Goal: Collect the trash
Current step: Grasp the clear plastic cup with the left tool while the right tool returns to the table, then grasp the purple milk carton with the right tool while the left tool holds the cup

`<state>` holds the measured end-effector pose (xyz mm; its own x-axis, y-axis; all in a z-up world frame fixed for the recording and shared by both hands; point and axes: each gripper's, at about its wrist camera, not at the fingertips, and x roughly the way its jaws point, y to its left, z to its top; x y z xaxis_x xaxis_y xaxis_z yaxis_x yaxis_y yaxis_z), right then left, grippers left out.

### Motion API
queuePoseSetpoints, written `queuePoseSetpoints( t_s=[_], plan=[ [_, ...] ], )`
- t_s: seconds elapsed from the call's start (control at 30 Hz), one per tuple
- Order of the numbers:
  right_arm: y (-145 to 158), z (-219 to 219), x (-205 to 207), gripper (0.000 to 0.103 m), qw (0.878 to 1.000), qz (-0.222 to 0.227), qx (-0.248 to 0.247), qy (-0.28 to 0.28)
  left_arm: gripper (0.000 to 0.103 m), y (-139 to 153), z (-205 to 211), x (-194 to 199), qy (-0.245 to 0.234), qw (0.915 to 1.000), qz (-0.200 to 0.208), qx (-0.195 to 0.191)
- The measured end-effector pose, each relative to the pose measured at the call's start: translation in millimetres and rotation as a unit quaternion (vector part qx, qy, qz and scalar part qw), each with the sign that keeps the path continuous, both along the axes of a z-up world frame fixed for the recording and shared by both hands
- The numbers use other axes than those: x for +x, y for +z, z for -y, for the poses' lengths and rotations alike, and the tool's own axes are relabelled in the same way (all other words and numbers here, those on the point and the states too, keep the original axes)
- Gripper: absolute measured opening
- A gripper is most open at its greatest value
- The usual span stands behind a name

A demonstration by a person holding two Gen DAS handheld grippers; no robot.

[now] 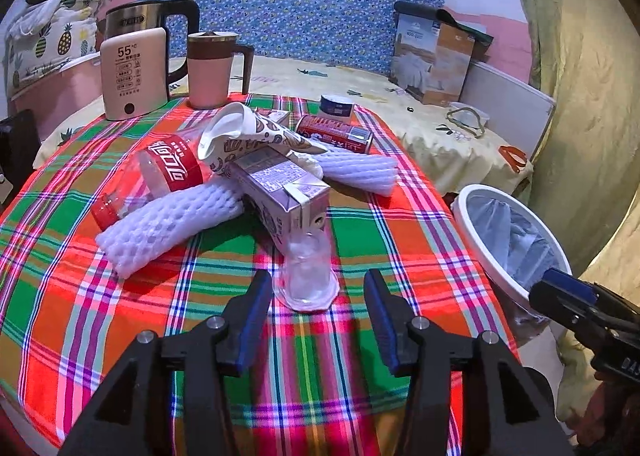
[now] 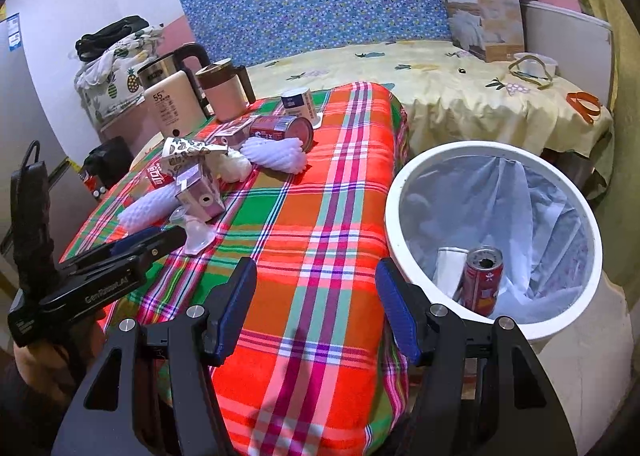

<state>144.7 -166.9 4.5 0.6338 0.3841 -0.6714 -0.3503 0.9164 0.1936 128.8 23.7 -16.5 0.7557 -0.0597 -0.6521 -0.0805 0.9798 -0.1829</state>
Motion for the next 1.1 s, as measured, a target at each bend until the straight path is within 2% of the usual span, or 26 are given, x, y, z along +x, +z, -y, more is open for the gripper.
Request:
queuePoseSetpoints(
  t_s=[0.2, 0.27, 0.33, 0.4, 0.7, 1.1],
  plan=[
    [-2.6, -0.8, 4.8, 0.063, 1.0, -0.005, -0.002, -0.001, 0.049, -6.1, -1.4, 13.6, 0.008, 0.9999, -0.009, -0.003],
    [-3.9, -2.0, 6.3, 0.063, 1.0, -0.008, -0.004, -0.001, 0.045, -7.3, -2.0, 17.0, 0.009, 0.9999, -0.011, -0.004],
    [-4.1, -2.7, 8.1, 0.063, 1.0, -0.009, -0.005, 0.0, 0.034, -8.7, -2.4, 19.1, 0.007, 0.9999, -0.014, -0.005],
    [-4.0, -4.4, 8.7, 0.063, 1.0, -0.01, -0.006, 0.002, 0.029, -9.2, -3.6, 19.4, 0.006, 0.9999, -0.014, -0.006],
    [-0.9, -23.8, 10.8, 0.063, 1.0, -0.006, -0.014, 0.025, 0.029, -1.3, -17.6, 0.0, 0.011, 0.9999, -0.001, -0.002],
    [-1.8, -80.1, 22.2, 0.063, 0.995, 0.004, -0.029, 0.091, 0.029, 1.9, -54.0, -18.9, 0.041, 0.9991, 0.001, -0.003]
  ],
)
